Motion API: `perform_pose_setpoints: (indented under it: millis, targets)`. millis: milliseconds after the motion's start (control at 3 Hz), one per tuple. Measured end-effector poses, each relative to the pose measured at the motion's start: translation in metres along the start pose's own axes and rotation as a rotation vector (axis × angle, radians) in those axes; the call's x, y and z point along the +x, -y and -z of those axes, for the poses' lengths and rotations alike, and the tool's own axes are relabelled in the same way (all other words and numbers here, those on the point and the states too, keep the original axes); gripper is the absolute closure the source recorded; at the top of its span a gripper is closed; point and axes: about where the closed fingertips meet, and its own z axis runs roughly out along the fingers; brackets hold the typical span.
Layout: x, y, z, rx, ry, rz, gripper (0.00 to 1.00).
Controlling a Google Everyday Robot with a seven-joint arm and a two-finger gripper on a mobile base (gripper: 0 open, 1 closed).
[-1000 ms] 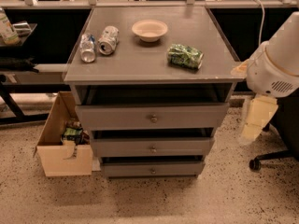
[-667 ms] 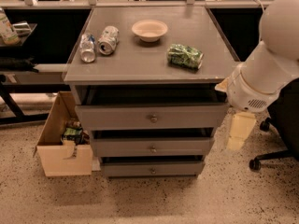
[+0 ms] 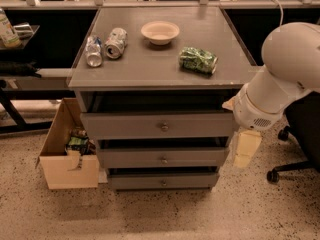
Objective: Open top drawer
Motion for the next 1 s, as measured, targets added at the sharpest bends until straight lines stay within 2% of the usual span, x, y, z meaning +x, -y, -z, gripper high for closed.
perform_pose_setpoints:
  millis: [333, 1000]
  targets:
    - [0.001, 0.016, -0.030, 0.028, -0.001, 0.039, 0.00]
    - [0.005, 0.062, -0.111, 0.085, 0.065, 0.086, 0.00]
